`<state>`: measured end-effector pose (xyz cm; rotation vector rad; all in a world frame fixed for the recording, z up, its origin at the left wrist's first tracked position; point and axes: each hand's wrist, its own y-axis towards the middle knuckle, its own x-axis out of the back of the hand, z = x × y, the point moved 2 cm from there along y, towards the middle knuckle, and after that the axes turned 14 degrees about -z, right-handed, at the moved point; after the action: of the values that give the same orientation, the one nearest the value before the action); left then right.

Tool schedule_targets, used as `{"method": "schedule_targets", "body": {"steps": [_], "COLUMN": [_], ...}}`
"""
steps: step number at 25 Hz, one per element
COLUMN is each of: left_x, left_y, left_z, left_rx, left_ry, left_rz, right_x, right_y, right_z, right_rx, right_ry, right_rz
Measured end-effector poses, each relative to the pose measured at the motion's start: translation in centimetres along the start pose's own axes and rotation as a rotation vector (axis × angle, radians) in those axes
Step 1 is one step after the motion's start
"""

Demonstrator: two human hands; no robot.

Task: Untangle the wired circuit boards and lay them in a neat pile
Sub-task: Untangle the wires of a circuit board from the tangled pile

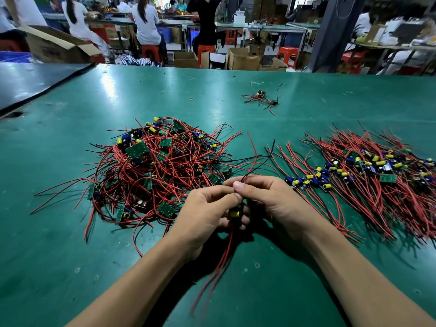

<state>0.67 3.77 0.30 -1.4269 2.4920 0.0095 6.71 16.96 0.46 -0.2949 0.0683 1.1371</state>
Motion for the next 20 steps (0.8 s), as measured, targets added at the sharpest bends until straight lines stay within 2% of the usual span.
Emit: {"method": "schedule_targets", "body": {"steps": [2, 6, 9, 13, 17, 20], "left_x": [0.1, -0.1, -0.1, 0.0, -0.2, -0.2], "left_y": [0.1, 0.2, 0.3, 0.4, 0.2, 0.2], "left_z": [0.1, 0.5, 0.5, 0.7, 0.9, 0.9], "left_rx": [0.013, 0.009, -0.015, -0.027, -0.029, -0.012], "left_ry": [0.016, 0.076, 0.11, 0.141, 0.179, 0.124], "left_rz": [-0.011, -0.001, 0.009, 0.013, 0.027, -0.012], "right_x": [0.0, 1.0, 1.4, 0.6, 0.7, 0.4], "right_y": [0.1, 0.6, 1.1, 1.5, 1.5, 1.1], "right_z": [0.0, 0.6, 0.6, 0.2, 0.0, -0.3], "right_rx": [0.054, 0.319, 0.329, 0.133, 0.168, 0.181], "right_ry": [-0.006, -0.316, -0.27, -0.033, -0.146, -0.166], "right_rz": [-0.061, -0.301, -0.409, -0.394, -0.39, -0.288]}}
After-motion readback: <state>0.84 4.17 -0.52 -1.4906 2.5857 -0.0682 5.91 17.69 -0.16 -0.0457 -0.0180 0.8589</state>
